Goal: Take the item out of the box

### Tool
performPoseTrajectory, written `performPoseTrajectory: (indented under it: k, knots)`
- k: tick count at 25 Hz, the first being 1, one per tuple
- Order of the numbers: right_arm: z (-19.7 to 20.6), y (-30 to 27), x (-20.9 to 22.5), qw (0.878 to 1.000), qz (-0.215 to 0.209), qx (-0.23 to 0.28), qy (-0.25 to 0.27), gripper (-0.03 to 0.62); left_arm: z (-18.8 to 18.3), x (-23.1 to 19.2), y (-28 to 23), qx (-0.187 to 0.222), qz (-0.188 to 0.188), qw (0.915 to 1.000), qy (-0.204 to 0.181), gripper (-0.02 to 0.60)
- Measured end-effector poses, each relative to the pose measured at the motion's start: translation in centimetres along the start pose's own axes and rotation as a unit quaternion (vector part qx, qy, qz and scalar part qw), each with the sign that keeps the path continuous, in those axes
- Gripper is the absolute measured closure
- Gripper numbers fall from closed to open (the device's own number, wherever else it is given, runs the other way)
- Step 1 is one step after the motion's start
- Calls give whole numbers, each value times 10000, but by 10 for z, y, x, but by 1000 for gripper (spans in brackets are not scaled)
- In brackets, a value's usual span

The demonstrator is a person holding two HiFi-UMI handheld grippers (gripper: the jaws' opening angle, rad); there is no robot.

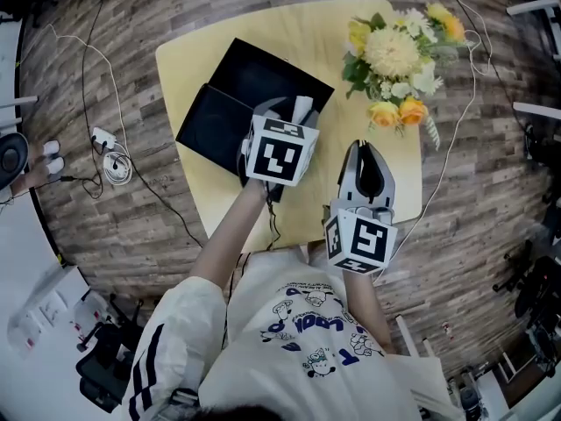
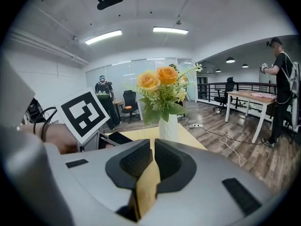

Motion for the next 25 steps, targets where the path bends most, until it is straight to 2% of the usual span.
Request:
performPoseTrajectory:
  k: [10,20,25]
  knots:
    - [-3,-4,3,10000,34,-27,12,548,-3,-5,-19,-448,-204,9987,-134,370]
    - [-4,-8,4,10000,33,-29,-17,547,-8,-6,-32,-809,-641,9921,-719,370]
    - [-5,-9,4,10000,39,-2,-45,548,-10,-6,-34,-876,-722,9889,-958,370]
Point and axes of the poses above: the fingertips, and each gripper's own axes: y backward along the fingers, x to its right, z out of its underside, the point moved 6 cm from there along y, backward along the fingers, and after that the axes turned 13 degrees about -x, right-handed, at the moved point
